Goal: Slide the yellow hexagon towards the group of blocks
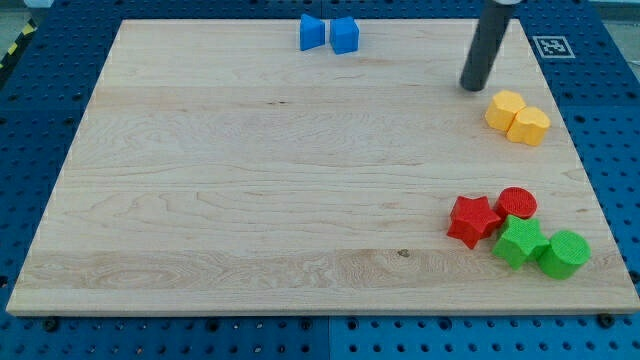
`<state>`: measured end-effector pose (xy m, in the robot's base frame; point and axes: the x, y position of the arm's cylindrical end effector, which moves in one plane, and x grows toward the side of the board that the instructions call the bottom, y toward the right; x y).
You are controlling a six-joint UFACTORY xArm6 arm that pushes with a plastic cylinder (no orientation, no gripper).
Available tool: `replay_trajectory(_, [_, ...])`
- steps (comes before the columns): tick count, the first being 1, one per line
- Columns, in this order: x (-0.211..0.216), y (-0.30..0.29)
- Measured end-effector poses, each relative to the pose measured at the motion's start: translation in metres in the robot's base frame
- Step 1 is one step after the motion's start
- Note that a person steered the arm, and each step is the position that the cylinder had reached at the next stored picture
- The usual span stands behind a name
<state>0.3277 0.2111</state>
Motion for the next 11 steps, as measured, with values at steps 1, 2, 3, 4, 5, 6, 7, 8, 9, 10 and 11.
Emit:
replay_trajectory(1, [-0.002,0.022])
replay_trajectory(2, [0.008,0.022])
replay_trajectory(3, [0.028,0.022])
replay_trajectory(4, [0.039,0.022])
replay_trajectory(5, [0.043,0.022])
replay_trajectory(6, [0.047,0.016])
replay_trajectory(7, [0.049,-0.002])
replay_trajectory(8, [0.056,-0.011])
replay_trajectory(9, [0.067,-0.011])
replay_trajectory(10, [0.078,-0.011])
replay_trajectory(11, [0.086,-0.011])
